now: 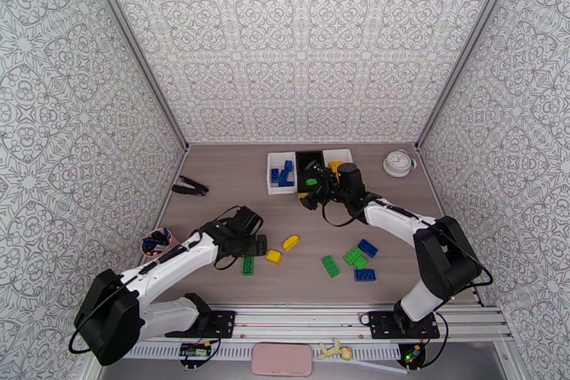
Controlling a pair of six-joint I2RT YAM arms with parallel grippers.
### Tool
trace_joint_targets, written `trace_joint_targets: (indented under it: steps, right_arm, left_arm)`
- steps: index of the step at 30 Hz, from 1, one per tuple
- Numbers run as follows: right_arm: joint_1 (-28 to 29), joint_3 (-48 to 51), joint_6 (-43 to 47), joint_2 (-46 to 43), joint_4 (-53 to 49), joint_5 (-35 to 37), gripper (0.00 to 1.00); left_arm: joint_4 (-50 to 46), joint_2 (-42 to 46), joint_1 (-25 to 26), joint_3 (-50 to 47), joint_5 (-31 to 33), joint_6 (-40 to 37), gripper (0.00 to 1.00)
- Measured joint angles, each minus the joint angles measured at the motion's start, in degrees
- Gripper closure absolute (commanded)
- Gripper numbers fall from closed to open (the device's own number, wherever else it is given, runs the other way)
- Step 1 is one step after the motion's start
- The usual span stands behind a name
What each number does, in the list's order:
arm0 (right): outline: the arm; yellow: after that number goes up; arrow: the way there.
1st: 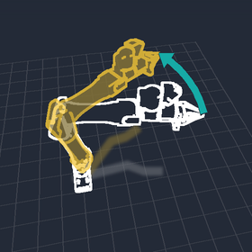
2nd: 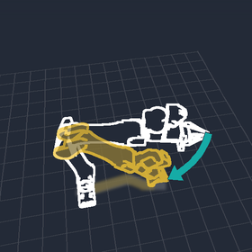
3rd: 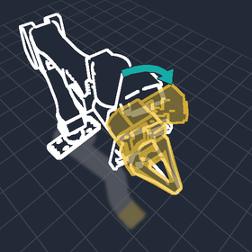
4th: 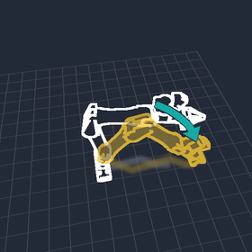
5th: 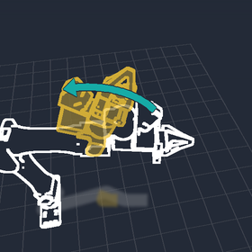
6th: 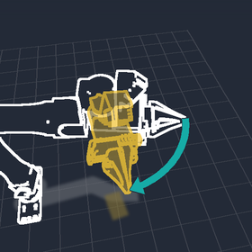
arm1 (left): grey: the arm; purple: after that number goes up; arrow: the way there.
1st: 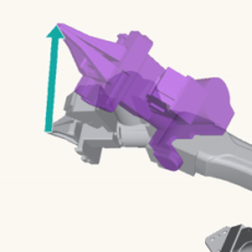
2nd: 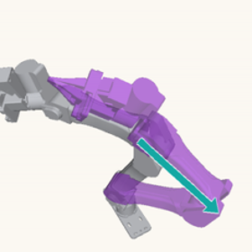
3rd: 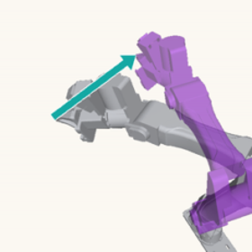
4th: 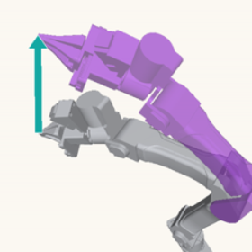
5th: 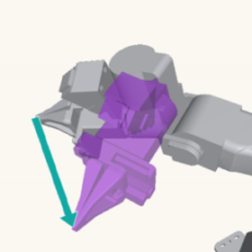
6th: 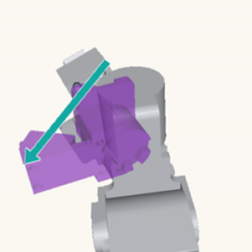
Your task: Sort the legos into containers by color
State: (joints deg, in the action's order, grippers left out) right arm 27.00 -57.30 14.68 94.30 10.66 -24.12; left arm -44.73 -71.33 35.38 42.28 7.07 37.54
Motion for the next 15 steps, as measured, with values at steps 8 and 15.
trace_joint_targets:
  steps: [8, 15]
  right_arm:
    - [0.0, 0.0, 0.0, 0.0, -0.1, -0.1, 0.01]
    - [0.0, 0.3, 0.4, -0.6, -0.1, 1.1, 0.0]
  left_arm:
    - [-0.4, -3.5, -0.2, -0.2, -2.5, 0.5, 0.16]
    - [0.0, -6.6, -0.2, -0.5, -3.4, 1.4, 0.26]
